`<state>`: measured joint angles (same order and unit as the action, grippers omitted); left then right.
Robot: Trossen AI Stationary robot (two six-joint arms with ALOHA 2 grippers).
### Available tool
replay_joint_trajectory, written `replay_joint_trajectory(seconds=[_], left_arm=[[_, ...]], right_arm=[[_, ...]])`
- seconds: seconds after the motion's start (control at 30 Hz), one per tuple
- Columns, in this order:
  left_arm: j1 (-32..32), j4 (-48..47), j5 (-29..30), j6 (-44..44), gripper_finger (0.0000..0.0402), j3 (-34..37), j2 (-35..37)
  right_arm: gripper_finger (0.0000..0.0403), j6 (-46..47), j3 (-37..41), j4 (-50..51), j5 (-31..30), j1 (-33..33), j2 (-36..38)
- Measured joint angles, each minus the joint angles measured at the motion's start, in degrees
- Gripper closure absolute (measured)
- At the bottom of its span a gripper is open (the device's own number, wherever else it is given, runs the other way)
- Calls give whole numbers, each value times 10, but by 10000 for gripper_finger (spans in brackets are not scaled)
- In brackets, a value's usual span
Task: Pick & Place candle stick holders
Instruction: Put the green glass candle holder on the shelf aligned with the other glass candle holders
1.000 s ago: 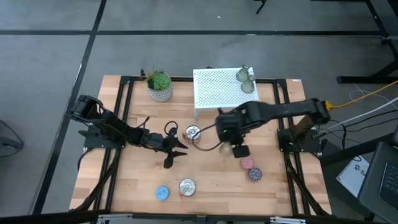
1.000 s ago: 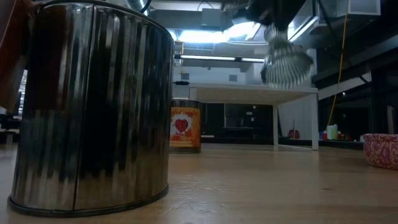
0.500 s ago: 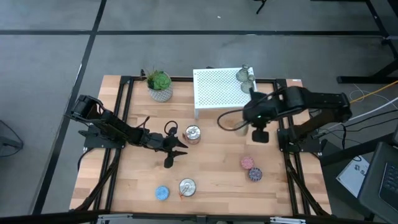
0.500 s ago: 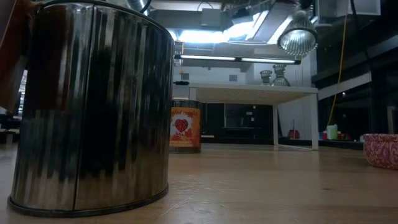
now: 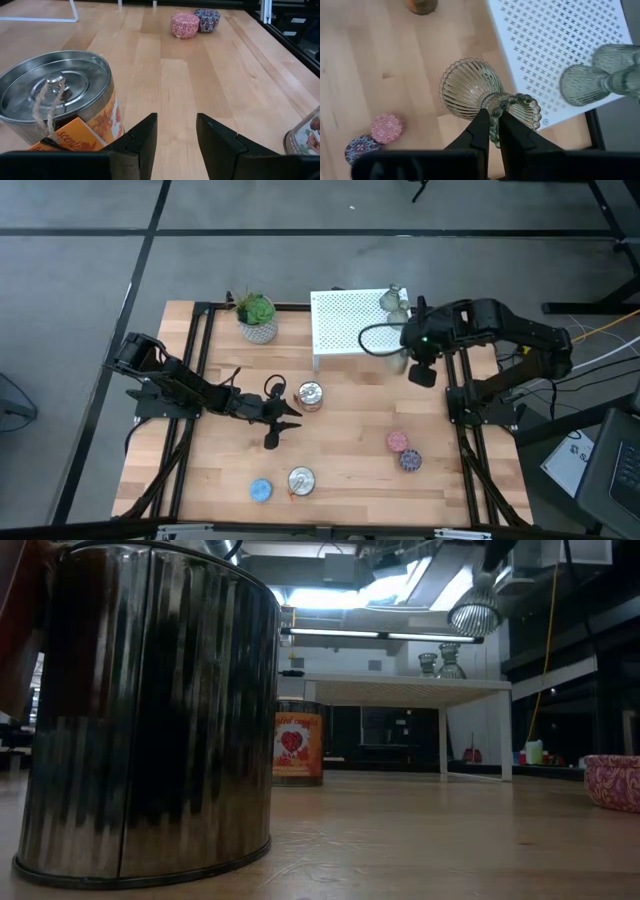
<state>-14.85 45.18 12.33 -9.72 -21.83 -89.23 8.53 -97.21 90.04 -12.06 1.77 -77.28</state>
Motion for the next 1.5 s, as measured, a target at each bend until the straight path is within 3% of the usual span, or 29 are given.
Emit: replay_joint_trajectory(seconds=[0.97, 1.3, 1.5], left_arm=[[0, -18, -5, 0, 270, 0, 0], [0, -20, -5, 0, 270, 0, 0], [0, -20, -4, -5, 270, 0, 0]], right_arm=[[375, -60, 0, 0, -19, 163, 0], [375, -95, 79, -19, -17, 182, 0], [375, -110, 112, -53, -45, 183, 0]])
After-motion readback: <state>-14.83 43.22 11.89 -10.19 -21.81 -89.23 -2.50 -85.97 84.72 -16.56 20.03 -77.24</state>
